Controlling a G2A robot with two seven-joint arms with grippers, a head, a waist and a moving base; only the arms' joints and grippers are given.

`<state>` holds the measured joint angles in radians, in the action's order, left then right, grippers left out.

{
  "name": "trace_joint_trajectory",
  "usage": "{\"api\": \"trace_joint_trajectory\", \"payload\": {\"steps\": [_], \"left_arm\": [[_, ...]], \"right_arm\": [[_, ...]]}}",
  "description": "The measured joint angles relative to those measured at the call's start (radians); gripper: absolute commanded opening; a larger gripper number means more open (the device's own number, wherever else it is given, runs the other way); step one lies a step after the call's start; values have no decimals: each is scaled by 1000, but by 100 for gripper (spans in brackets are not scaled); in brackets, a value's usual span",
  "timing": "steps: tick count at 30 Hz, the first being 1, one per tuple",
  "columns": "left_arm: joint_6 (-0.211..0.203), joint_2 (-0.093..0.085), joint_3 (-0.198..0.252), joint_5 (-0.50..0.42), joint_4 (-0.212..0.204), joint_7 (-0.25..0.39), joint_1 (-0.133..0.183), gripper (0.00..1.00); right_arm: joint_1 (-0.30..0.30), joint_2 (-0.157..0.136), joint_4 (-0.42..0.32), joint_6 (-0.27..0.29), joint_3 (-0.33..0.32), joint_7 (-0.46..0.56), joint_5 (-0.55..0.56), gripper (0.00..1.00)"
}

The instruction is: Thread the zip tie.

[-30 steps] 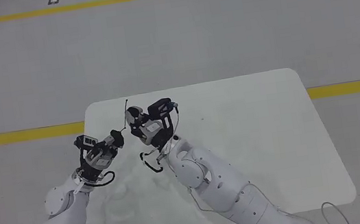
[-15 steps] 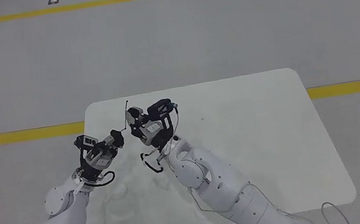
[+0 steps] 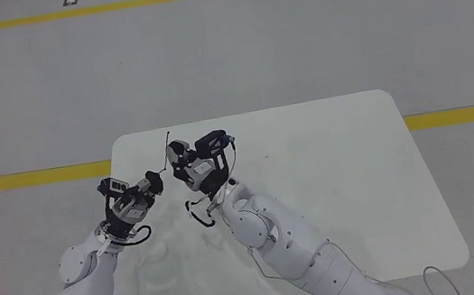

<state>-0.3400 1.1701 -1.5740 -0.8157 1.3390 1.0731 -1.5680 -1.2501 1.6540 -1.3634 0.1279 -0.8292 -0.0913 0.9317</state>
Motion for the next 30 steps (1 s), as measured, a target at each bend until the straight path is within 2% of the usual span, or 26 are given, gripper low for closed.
{"api": "trace_joint_trajectory", "payload": {"steps": [30], "left_arm": [[0,0,0,0,0,0,0,0]], "right_arm": [[17,6,25,2,4,-1,-12,0]]}}
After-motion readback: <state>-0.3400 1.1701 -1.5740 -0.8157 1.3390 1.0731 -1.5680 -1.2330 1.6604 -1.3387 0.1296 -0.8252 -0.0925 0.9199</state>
